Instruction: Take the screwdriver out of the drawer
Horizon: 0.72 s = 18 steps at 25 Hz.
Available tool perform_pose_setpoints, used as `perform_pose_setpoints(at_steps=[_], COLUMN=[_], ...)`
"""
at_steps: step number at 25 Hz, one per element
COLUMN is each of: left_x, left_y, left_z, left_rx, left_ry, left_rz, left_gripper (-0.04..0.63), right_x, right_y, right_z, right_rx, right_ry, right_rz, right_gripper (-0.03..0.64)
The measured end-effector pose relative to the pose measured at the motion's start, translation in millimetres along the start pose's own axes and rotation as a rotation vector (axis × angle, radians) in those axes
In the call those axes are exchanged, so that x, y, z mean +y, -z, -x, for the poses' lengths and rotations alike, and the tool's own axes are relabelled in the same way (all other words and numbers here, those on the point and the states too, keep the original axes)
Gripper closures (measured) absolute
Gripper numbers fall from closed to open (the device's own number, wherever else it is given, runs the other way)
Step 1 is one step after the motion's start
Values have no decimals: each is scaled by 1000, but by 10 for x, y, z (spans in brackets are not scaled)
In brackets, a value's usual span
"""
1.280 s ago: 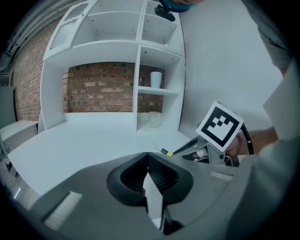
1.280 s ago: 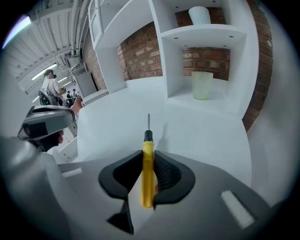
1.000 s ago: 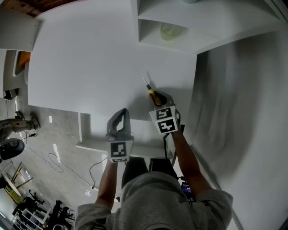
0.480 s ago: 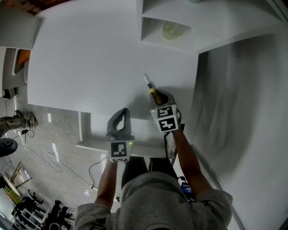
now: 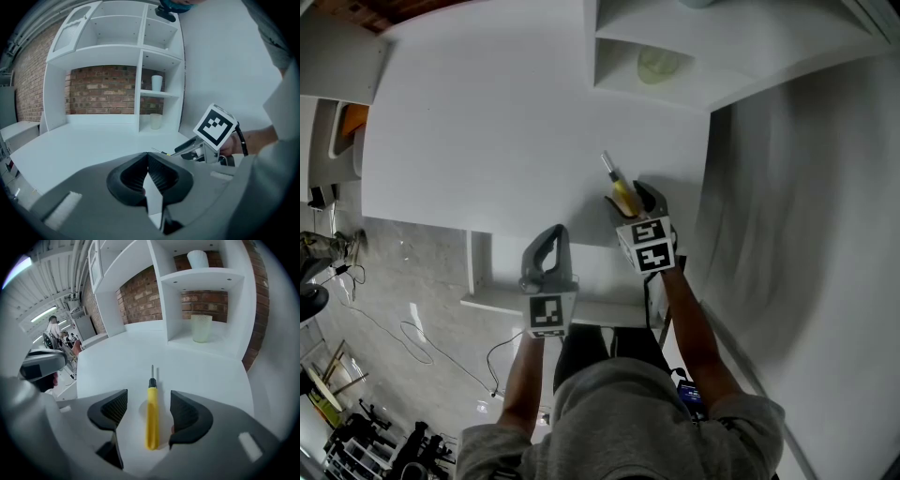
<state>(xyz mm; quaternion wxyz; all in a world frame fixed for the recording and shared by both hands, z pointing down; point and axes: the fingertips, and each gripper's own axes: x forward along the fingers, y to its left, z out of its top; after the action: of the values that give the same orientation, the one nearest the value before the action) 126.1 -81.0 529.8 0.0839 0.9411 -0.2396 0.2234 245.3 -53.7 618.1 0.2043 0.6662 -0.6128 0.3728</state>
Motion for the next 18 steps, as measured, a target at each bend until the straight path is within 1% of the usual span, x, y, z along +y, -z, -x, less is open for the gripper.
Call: perform_pose_setpoints(at_steps=[3, 6, 9, 12, 18], left_x=[-18, -41, -52, -86, -150], left_y=[-49, -122, -240, -373, -670], left_z=[49, 116, 213, 345, 679], left_rx=[-11, -27, -48, -73, -131], left_ry=[-1, -5, -9, -14, -27], left_rz=[-10, -15, -22, -35, -51], left_gripper=[584, 584, 584, 584, 584], right_x=[26, 70, 135, 217, 452], right_y=[-40, -100, -225, -363, -613], right_z=[75, 187, 362, 595, 1133], right_rx=[-18, -39, -80, -132, -228], right_ry=[3, 7, 15, 21, 47], right_rz=[7, 20, 34, 48, 83], right_gripper=[322, 334, 377, 397, 467])
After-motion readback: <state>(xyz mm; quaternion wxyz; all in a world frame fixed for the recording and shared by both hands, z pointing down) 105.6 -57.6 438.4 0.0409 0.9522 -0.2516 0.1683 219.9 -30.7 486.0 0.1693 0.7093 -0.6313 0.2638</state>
